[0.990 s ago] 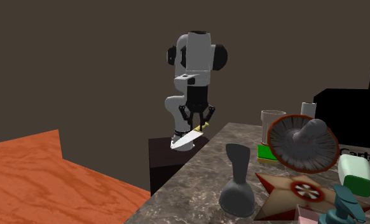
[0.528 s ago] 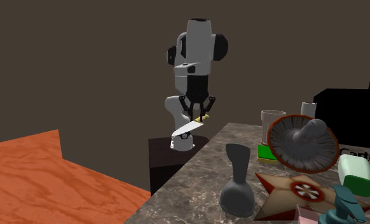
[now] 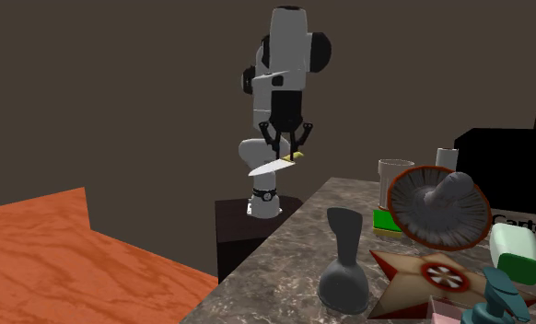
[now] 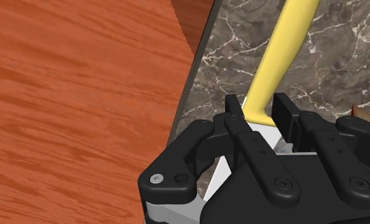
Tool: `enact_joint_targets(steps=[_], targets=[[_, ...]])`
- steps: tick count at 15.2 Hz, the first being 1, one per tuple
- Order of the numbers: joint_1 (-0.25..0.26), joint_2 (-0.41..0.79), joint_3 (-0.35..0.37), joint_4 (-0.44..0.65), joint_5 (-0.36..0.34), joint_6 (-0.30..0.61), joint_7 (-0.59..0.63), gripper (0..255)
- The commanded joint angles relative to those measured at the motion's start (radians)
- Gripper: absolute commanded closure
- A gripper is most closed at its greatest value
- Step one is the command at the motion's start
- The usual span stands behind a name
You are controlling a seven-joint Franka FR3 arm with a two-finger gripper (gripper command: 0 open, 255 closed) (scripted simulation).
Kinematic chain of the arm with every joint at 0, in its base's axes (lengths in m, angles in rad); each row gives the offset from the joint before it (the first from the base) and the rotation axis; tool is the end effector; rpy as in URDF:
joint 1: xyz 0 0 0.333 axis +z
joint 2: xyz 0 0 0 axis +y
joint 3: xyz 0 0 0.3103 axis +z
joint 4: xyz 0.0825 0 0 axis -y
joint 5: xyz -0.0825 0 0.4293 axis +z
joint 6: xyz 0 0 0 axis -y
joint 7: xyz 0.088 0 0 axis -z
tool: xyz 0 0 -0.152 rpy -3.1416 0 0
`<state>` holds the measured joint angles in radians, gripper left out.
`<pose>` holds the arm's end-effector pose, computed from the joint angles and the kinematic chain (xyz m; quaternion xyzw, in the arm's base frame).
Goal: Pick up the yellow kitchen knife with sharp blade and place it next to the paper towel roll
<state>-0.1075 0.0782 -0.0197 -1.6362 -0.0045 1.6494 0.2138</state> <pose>0.6161 -0.0791 0.4987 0.9850 -0.1693 -0.0323 0.0044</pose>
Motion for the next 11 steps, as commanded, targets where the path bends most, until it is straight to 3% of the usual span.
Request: enact_joint_targets(steps=[1,11], targets=[[0.000,0.003,0.000,0.033,0.000,-0.031,-0.001,255],[-0.001,0.035,0.000,0.211,0.001,-0.176,-0.002,255]])
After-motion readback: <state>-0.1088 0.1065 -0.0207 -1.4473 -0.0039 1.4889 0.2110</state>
